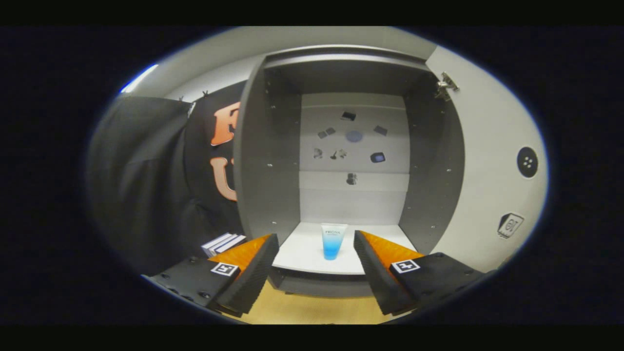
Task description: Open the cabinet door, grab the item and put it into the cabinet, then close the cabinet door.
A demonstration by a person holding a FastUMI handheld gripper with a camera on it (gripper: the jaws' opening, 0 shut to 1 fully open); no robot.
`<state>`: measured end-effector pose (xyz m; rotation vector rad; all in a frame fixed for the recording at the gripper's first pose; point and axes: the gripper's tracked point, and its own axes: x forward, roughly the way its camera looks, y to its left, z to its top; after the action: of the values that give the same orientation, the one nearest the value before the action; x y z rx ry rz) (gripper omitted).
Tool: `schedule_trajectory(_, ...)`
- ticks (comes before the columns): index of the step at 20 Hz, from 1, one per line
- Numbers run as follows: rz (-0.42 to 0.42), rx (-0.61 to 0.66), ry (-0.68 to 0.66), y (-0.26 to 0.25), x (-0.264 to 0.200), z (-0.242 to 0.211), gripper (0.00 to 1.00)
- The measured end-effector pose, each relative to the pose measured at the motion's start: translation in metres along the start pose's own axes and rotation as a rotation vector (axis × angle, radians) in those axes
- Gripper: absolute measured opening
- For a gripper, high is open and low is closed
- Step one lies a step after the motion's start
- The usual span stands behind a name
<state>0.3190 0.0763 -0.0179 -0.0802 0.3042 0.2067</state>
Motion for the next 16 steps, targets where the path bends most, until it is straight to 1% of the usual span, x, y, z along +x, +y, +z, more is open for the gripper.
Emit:
schedule_trajectory(5,0.058,-0.007,-0.079,0.011,-0.097,0.013,0.98)
schedule_trajectory(8,0.126,0.01,-0.098,0.014,-0.158,0.016,0.98)
schedule_trajectory(10,0.154,0.011,-0.107,0.008,-0.195,0.017,0.98)
schedule_trajectory(12,0.162,0.023,-0.122,-0.003,-0.231,0.016,0.98)
schedule_trajectory(16,0.207,0.07,-0.134,-0.025,-0.307,0.003,0.98)
